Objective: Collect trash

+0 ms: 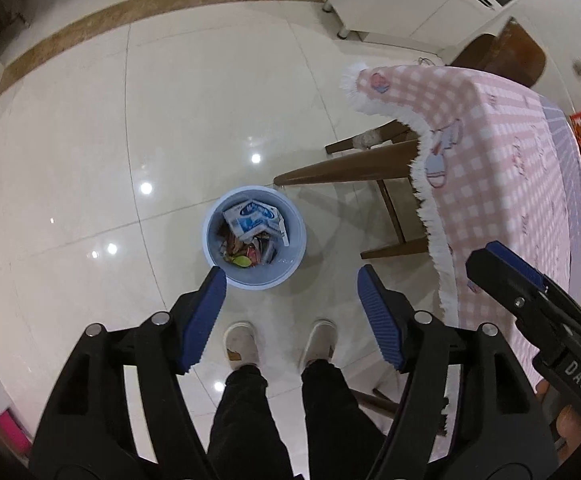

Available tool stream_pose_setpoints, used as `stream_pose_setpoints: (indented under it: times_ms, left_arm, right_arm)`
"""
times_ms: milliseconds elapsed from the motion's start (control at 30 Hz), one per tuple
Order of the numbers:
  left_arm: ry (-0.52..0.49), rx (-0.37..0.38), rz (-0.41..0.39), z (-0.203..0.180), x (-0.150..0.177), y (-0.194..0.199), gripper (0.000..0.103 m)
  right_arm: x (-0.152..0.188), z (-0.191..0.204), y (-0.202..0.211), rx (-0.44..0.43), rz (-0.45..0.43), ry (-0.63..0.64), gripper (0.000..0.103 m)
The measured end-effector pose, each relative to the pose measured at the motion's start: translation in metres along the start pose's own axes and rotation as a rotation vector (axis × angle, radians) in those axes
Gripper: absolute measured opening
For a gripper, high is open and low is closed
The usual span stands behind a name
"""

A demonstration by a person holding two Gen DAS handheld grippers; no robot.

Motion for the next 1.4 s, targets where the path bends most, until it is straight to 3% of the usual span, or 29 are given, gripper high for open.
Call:
stream_pose_setpoints:
  times_ms: [233, 400, 667, 933, 1200, 1400]
  left_arm:
    - [-0.066, -0.024, -0.108, -0.023, 0.017, 0.065, 0.069]
    - [-0.117, -0.054, -0.229, -0.052, 0.044, 0.119, 0.073]
    - [-0.174, -0.091, -0.451, -0.123, 0.126, 0.209, 0.077]
    - [-0.217, -0.097, -0.587, -0.174, 0.207, 0.279, 0.082]
    - [-0.295, -0.129, -0.743, -0.202, 0.258, 0.342, 0.09]
    - [-0.356, -0.148, -0.846, -0.2, 0.292, 0.381, 0.094]
  right_arm:
    - [0.016, 0.005, 0.047, -0.007, -0.054, 0.002, 0.051]
    - [0.035, 0.008, 0.11, 0.015, -0.149, 0.051, 0.056]
    - [0.087, 0.005, 0.227, 0.042, -0.359, 0.163, 0.064]
    - [0.156, -0.003, 0.335, 0.039, -0.535, 0.203, 0.077]
    - [0.207, 0.001, 0.405, 0.036, -0.633, 0.175, 0.081]
    - [0.238, 0.022, 0.435, 0.056, -0.698, 0.172, 0.083]
Point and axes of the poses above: each gripper's, at about its wrist camera, not at the fingertips, and y roughly against the way its jaws point, z to its left, x to its underside, the point moved 1 cm from there along -y, roughly the way its jaws point, and after that the axes turned 2 degrees about x, right-handed, at the moved point
